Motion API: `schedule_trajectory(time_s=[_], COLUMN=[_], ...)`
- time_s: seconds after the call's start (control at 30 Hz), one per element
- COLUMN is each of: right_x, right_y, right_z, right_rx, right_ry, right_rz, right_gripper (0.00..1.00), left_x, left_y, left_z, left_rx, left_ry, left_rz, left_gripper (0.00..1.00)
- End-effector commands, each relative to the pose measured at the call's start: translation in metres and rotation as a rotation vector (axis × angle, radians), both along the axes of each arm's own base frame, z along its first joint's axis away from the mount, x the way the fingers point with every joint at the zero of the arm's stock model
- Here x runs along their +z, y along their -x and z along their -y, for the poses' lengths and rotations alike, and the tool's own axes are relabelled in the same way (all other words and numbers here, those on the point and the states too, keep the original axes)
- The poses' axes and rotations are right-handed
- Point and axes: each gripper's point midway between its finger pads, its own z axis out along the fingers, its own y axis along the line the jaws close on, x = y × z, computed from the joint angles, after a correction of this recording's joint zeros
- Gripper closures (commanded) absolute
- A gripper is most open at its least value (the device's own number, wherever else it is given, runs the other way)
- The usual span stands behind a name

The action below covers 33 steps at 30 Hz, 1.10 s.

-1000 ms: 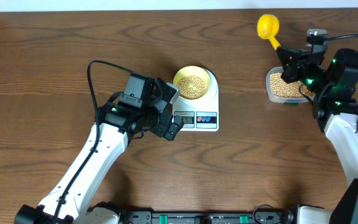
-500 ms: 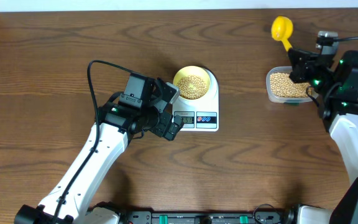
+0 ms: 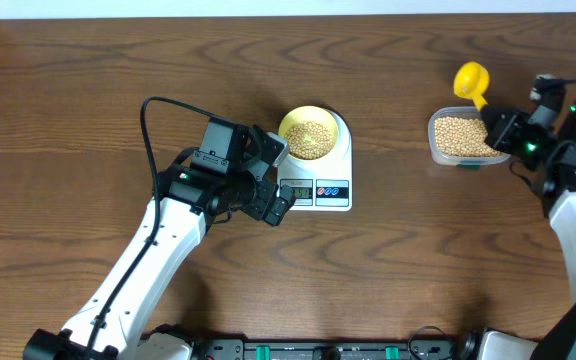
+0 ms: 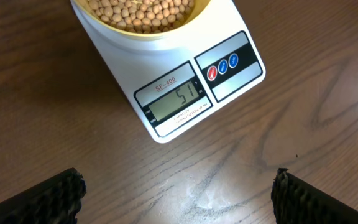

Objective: Scoop item into bowl and weigh 50g on scale

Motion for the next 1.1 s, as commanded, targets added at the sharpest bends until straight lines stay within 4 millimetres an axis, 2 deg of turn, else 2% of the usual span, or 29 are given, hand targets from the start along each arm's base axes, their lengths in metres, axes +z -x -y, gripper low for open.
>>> schedule_trajectory(time_s=[0.0,0.23,0.63,0.93,1.07], right_x=[0.011,-0.011,-0.04,-0.038,-0.039], right_y=[0.01,0.033,0.051,0.043,0.042], right_z=[0.008,0.025,0.041,0.026,0.021], right_rx=[-0.018,-0.039,0.078,0.142,0.185], right_ry=[-0.003,0.151,0.552,0.659,0.759], right_rz=[0.001,-0.102,-0.201,-0.175,-0.174], right_gripper=[0.99,0.99,0.99,0.99,0.99], left_x=[-0.004,-0.004,-0.004,-0.004,-0.004], left_y=[0.001,0.001,0.001,0.001,0.001], left_z=[-0.001,-0.001,-0.001,-0.001,-0.001], left_rx=[-0.01,-0.01,-0.01,-0.01,-0.01], left_ry=[-0.013,-0.013,-0.013,-0.013,-0.013], left_rz=[-0.001,-0.001,-0.001,-0.001,-0.001], left_gripper=[0.02,0.02,0.02,0.02,0.02])
